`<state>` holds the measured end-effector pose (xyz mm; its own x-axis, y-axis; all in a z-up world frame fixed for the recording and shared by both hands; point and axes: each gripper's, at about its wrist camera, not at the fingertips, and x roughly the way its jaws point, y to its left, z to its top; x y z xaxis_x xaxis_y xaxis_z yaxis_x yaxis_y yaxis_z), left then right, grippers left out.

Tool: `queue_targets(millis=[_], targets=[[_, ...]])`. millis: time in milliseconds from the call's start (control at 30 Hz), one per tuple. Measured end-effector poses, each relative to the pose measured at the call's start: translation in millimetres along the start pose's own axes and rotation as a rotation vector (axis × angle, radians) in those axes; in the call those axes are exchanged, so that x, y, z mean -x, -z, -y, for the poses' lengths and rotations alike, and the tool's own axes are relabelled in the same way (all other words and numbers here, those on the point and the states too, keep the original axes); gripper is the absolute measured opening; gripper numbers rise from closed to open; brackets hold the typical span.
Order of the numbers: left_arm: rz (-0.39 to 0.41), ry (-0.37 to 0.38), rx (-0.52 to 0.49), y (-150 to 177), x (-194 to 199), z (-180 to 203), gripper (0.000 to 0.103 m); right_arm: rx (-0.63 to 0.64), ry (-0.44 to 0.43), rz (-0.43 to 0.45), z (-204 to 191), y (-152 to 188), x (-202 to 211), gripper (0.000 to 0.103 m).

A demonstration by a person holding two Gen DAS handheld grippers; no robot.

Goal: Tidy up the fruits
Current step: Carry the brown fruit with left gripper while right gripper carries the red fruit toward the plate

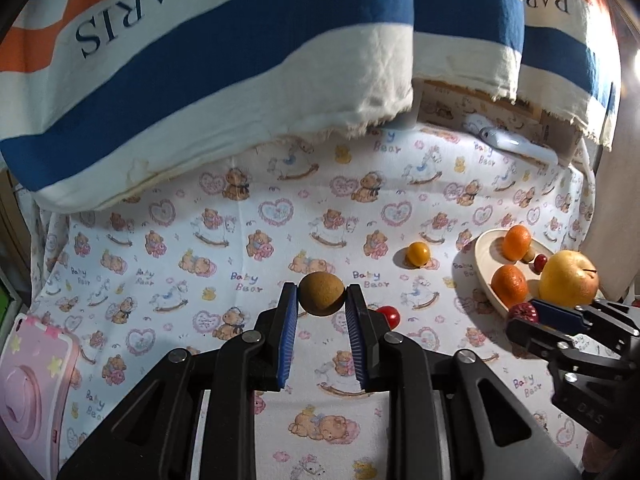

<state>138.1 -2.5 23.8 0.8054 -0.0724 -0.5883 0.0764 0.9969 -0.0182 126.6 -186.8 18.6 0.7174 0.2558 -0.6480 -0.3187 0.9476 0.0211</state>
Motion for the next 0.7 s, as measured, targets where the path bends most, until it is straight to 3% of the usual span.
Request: queue_targets(millis=[167,700], targets=[[0.027,-0.007,-0.005,-2.7,7.9,2.1,0.023,0.056,0.061,0.104,-4.7,1.0,28.1,0.029],[0.108,0.063,-0.025,-17.5,47.9,17.7,0.023,0.013,0.141,0.312,17.5,-7.4,90.9,0.029]])
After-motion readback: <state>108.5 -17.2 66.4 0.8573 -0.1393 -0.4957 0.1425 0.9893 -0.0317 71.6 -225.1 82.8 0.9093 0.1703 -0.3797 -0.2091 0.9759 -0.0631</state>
